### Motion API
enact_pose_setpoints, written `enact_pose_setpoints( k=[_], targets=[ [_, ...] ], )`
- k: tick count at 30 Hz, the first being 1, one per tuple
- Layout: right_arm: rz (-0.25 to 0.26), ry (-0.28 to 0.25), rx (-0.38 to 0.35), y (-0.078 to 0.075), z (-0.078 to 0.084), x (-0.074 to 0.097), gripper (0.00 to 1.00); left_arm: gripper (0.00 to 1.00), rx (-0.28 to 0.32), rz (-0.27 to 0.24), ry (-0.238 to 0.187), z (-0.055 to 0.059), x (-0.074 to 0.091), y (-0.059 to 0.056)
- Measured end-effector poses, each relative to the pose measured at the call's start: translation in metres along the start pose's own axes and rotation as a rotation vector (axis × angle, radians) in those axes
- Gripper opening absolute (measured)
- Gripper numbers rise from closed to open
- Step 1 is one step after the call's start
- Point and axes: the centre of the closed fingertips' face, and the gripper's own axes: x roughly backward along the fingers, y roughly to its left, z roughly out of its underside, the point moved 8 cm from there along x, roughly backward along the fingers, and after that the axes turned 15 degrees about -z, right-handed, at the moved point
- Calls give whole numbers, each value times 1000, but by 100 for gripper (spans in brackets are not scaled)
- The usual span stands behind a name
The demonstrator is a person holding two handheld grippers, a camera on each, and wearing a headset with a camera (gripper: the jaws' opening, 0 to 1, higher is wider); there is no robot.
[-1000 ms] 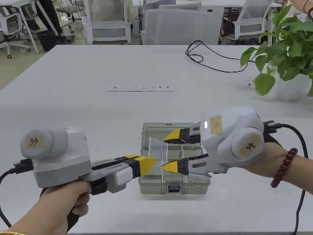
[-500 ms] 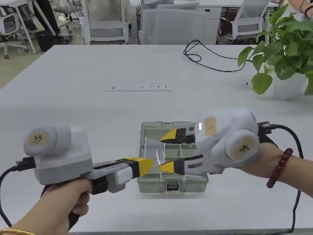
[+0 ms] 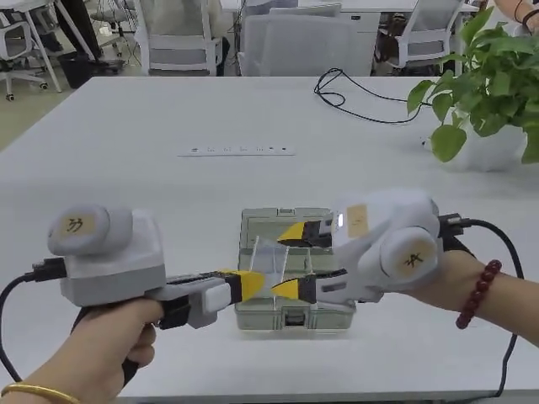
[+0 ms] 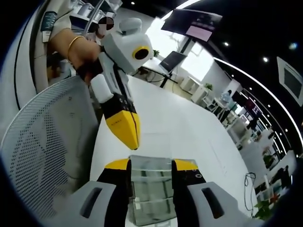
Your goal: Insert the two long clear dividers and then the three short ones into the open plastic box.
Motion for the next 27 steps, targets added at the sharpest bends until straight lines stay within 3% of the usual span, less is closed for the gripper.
enact_pose_setpoints(
  k=[3, 12, 19, 22, 27],
  targets=[
    [-9, -30, -38, -2, -1, 3, 34, 0, -136, -47, 10, 1, 0, 4],
    [-70, -120, -134, -2, -4, 10, 31, 0, -416, -84, 4, 5, 2, 7],
    [-124, -126, -105, 2, -4, 11, 27, 0, -542, -42, -2, 6, 4, 3],
    [-147, -129, -103, 4, -4, 11, 27, 0, -557, -4, -28, 5, 5, -1],
    [-190, -118, -79, 8, -4, 12, 25, 0, -672, 43, -29, 5, 6, -9]
  ],
)
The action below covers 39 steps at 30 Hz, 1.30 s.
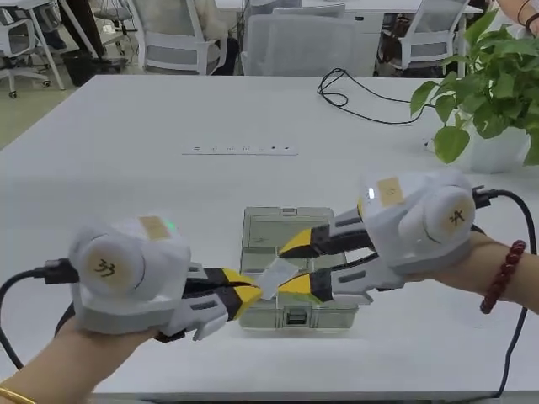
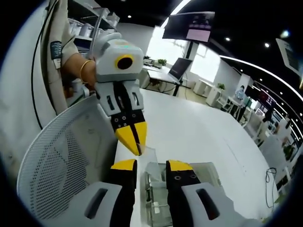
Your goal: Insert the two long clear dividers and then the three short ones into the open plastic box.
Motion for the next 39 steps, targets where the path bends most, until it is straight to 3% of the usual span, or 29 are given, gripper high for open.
enact_pose_setpoints(
  k=[5, 11, 14, 17, 28, 39],
  targets=[
    [-40, 6, 14, 4, 0, 1, 23, 0, -108, 54, 5, -2, 1, -9],
    [-89, 16, 18, 9, 3, 0, 18, 0, -161, 84, 9, -2, 1, -13],
    [-114, 26, 23, 12, 4, -1, 16, 0, -147, 103, -12, -4, 1, -14],
    [-133, 34, 31, 14, 5, -2, 13, 0, -175, 100, -1, -4, 0, -13],
    [-172, 40, 50, 14, 6, -1, 3, 0, -160, 98, -13, -8, -3, -9],
    [-169, 56, 37, 11, 7, 3, 2, 0, -115, 85, -31, -7, -7, -9]
  ],
)
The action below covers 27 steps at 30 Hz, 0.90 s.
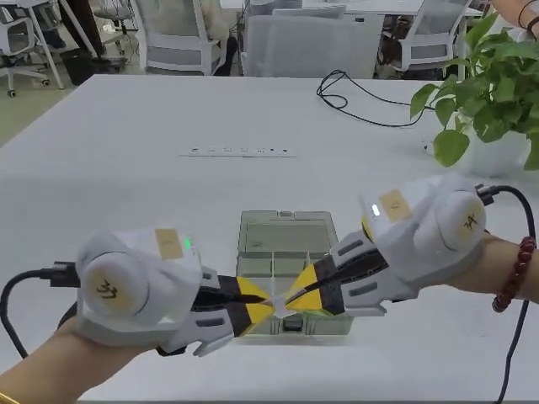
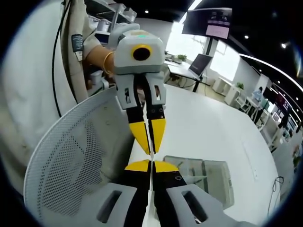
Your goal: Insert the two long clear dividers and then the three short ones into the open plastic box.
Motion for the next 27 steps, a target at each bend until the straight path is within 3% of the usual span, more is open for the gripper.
enact_pose_setpoints(
  k=[5, 8, 27],
  targets=[
    [7, -1, -16, -2, -1, 3, 2, 2, 99, -23, -34, 0, 1, 4],
    [22, 8, -31, -6, 1, 6, 2, 9, 139, -37, -51, 0, 3, 6],
    [101, 87, -112, -35, 18, 17, 2, 40, 295, -126, -83, 10, 4, 18]
  ],
)
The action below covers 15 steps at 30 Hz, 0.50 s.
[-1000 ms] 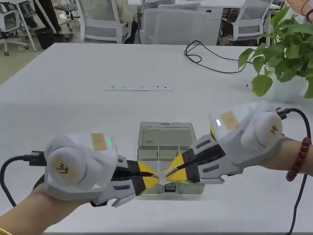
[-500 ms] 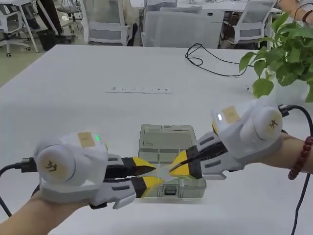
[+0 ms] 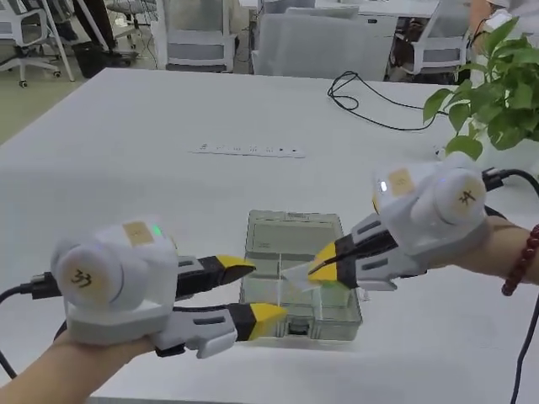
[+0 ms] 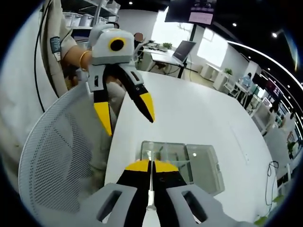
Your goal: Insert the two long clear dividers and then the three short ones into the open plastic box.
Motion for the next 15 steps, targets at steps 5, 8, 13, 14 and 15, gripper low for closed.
enact_pose_setpoints(
  k=[5, 8, 13, 14, 15],
  targets=[
    [20, 34, -28, -9, 7, -2, 2, 47, 20, -23, -2, 2, -1, 3],
    [33, 52, -50, -14, 11, -3, 2, 48, 22, -31, 15, 5, -2, 3],
    [41, 59, -70, -21, 16, -4, 2, 55, 28, -50, 22, 7, -3, 5],
    [46, 66, -71, -22, 17, -5, 2, 56, 33, -53, 21, 7, -4, 5],
    [49, 67, -75, -23, 17, -5, 2, 58, 39, -58, 21, 7, -4, 5]
  ],
)
